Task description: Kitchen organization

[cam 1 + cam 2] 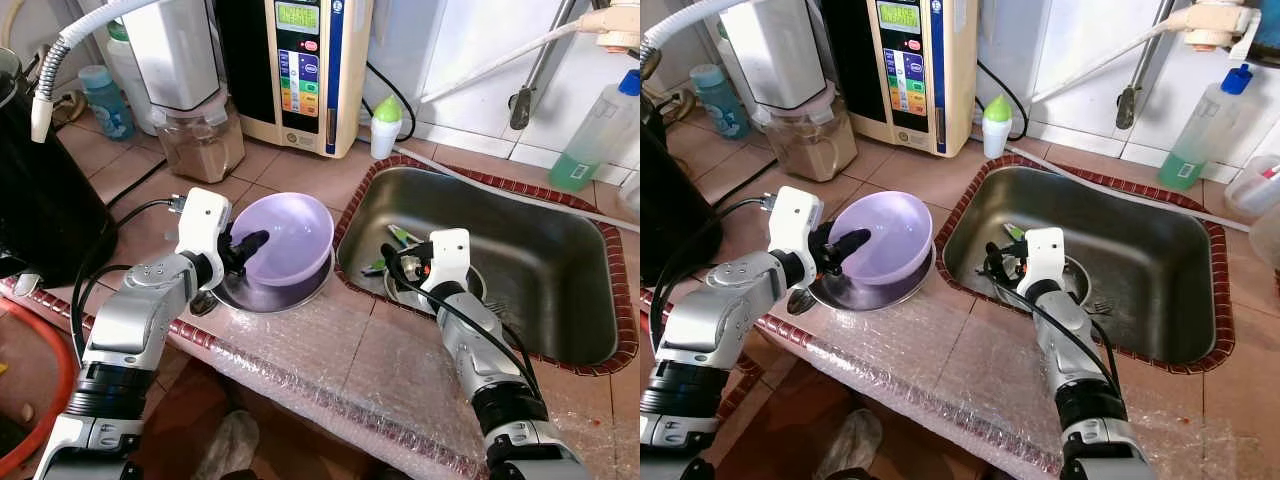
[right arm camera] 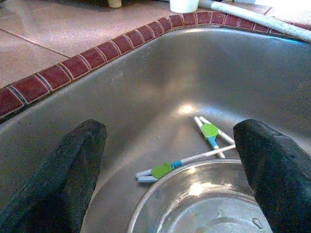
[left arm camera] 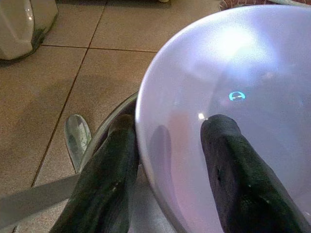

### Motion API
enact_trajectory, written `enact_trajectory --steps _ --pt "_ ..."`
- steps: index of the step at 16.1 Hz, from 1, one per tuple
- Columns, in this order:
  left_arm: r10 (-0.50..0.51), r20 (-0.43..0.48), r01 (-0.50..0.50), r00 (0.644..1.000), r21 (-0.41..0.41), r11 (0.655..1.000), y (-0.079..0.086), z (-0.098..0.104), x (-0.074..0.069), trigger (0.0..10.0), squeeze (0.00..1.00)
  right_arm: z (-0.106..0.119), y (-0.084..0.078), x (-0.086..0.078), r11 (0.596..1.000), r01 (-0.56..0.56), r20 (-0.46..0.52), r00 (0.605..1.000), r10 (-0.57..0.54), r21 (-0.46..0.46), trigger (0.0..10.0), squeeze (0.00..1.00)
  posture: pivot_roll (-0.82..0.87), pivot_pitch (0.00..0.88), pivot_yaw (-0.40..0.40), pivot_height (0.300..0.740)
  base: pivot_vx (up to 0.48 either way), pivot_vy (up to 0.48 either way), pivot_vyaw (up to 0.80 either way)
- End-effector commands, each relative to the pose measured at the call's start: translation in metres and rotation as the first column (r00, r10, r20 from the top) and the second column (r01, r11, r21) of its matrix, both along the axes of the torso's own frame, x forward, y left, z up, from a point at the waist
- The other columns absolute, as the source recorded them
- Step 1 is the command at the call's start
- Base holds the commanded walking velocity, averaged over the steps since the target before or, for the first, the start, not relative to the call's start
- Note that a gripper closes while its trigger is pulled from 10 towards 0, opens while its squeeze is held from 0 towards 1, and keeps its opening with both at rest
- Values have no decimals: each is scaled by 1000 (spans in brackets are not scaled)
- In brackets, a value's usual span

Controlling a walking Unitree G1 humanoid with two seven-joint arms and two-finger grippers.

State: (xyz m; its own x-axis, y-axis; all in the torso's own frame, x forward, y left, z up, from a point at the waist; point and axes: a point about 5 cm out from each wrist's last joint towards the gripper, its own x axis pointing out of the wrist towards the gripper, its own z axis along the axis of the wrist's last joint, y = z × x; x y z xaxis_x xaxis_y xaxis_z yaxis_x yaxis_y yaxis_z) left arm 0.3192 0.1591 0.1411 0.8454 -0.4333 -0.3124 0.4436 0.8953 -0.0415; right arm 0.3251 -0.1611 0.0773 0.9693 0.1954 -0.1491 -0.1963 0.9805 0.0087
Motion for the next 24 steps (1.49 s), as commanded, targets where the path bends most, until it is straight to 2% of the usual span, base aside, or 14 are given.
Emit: enact_trajectory --steps 1,4,8,12,14,17,18,19,22,24 --pt "17 1 -17 1000 9 1000 3 0 1 0 0 10 1 1 1000 -15 55 998 14 17 10000 0 9 0 29 740 0 0 0" --pt "33 5 -33 999 5 999 3 0 2 0 0 15 -1 3 1000 -13 81 997 11 16 10000 0 6 0 27 740 0 0 0" --pt "73 22 -73 997 -3 997 7 1 5 0 0 29 6 2 996 -77 165 984 68 52 10000 0 4 0 25 740 0 0 0" --pt "114 55 -114 992 -6 993 11 5 9 0 0 42 3 5 994 -76 216 975 58 80 10000 0 -2 0 27 740 0 0 0" --pt "155 126 -154 980 -20 988 12 15 14 0 0 57 4 7 985 -79 261 965 37 153 10000 0 -3 0 28 740 0 0 0" --pt "149 159 -151 976 -4 989 9 18 16 0 0 74 15 10 955 -159 278 957 86 251 10000 0 -5 0 31 740 0 0 0" --pt "144 189 -146 971 -5 989 5 21 17 0 0 83 26 10 931 -234 280 948 153 282 10000 0 -5 0 31 740 0 0 0" --pt "140 207 -140 968 -11 990 3 23 17 0 0 85 30 10 924 -254 281 944 172 287 10000 0 -5 0 31 740 0 0 0" --pt "123 262 -121 957 -25 992 -3 32 18 0 0 80 38 8 903 -278 226 951 211 329 10000 0 -5 0 28 740 0 0 0" --pt "109 288 -110 951 -16 994 -5 34 18 0 0 69 48 4 902 -312 159 948 275 300 10000 0 -5 0 28 740 0 0 0"
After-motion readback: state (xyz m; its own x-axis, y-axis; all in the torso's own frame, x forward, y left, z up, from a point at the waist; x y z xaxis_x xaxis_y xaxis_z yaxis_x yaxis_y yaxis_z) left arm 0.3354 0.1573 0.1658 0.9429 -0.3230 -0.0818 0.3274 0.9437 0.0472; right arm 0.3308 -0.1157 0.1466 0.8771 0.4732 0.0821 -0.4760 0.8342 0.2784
